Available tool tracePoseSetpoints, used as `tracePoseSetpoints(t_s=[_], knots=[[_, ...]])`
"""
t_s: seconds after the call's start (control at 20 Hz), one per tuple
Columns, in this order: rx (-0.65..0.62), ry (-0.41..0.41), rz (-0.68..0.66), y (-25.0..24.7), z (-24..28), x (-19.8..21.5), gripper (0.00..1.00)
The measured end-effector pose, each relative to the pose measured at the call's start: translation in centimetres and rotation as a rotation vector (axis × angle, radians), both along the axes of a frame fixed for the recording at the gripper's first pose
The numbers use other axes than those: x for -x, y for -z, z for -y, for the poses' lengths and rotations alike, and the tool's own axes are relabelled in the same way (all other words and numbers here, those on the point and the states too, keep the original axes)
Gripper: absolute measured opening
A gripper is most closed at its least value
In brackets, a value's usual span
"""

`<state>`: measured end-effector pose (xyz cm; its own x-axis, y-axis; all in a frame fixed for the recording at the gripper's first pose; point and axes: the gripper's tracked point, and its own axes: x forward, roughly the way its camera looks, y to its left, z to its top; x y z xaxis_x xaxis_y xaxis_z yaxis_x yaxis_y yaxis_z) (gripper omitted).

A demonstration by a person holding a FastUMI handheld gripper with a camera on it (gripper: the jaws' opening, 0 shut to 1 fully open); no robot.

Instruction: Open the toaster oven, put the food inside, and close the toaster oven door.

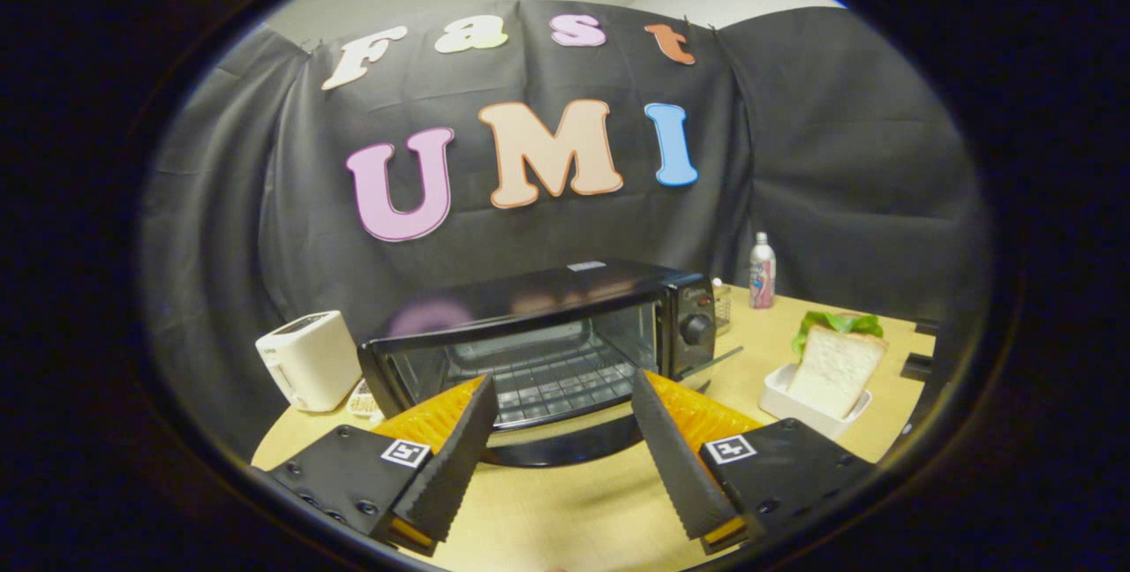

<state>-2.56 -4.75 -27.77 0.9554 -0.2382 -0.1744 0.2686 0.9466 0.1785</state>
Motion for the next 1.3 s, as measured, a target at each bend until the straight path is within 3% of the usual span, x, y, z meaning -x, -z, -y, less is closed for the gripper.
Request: tracePoseSetpoints(t_s=[0.3,0.65,1.3], knots=[[-0.064,0.044,-0.060,2.2,0.7,2.0,0.91],[0.007,0.106,-0.209,5.9,1.4,3.8,0.91],[-0.034,0.127,-0.379,12.5,1.7,5.3,0.93]])
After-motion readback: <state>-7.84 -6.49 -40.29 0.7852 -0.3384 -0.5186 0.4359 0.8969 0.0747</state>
